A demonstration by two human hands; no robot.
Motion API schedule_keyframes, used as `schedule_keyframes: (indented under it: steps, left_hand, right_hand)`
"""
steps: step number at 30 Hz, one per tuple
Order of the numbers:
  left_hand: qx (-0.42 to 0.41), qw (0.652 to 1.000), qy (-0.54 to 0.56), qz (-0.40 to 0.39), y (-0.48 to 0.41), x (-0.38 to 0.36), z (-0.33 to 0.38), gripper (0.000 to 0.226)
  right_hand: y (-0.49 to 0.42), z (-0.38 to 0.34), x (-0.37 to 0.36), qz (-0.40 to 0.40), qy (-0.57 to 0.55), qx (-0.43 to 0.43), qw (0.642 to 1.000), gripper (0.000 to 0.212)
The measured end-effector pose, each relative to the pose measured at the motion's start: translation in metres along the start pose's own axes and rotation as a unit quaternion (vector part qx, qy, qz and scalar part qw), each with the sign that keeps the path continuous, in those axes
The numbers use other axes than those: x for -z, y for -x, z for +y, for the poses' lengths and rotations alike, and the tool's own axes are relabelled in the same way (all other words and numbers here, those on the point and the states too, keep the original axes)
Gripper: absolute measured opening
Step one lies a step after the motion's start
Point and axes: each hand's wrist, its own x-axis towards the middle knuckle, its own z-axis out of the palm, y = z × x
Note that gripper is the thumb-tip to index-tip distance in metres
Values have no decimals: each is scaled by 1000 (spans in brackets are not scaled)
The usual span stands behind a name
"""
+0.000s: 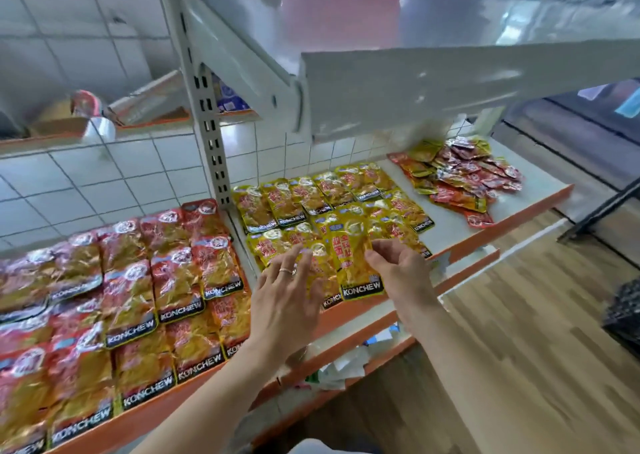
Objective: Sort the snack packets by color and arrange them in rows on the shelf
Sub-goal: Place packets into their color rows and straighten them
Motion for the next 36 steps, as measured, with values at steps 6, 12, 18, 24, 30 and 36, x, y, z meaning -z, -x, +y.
schedule_keyframes:
  steps: [6,12,18,24,30,36]
  left_hand:
    - [-3,997,-69,26,0,-8,-2,41]
    - [48,995,-81,29,5,-13,-1,37]
    - [80,994,-45,57,4,-16,2,36]
    - [103,991,-87,-20,2,-10,6,57]
    - [134,984,-107,-45,3,-9,11,60]
    - [153,983,-96,-15,3,-10,12,56]
  right_hand:
    - [-42,1,-39,-70,99,56,991,13]
    - [-70,8,-55,-119,209,160,957,23]
    - [-87,26,-63,-152,328,295,884,13]
    - [-85,39,-53,-152,400,361,829,21]
    - [-81,47,-47,-219,453,396,768,55]
    - [-76,58,-45,-219,474,410,748,69]
